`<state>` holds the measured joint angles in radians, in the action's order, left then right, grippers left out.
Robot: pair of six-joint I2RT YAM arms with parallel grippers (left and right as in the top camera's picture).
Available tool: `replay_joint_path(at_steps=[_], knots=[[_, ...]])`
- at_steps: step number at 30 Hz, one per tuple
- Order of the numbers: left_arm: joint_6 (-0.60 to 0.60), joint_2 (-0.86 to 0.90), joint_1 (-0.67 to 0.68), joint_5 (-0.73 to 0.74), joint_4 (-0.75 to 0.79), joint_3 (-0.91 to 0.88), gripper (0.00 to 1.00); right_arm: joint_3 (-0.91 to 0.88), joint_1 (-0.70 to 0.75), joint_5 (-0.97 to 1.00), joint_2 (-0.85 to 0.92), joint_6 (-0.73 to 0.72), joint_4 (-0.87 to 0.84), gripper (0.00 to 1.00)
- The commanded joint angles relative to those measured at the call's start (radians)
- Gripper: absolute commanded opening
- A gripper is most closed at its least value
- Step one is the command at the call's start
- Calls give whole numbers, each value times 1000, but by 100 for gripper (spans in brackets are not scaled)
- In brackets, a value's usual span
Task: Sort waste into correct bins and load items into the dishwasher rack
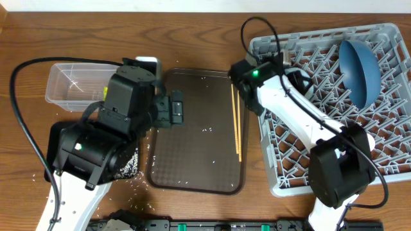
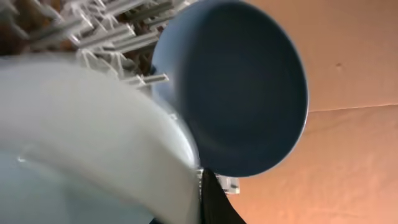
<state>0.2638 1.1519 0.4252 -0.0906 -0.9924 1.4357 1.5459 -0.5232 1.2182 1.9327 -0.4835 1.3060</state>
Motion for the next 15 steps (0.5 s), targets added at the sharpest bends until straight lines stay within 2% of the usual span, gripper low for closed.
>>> replay_joint_path(at_steps=[1, 4, 12, 15], knots=[[-9, -3, -33, -42, -10, 13, 98, 90, -5, -15, 8, -36, 23, 1], [-9, -3, -50, -41, -21, 13, 98, 103, -5, -60, 8, -37, 34, 1], [-9, -3, -51, -41, -39, 13, 98, 85, 45, -201, 55, -277, 157, 1], [-9, -3, -51, -41, -39, 13, 98, 85, 86, -212, 58, -301, 154, 1]])
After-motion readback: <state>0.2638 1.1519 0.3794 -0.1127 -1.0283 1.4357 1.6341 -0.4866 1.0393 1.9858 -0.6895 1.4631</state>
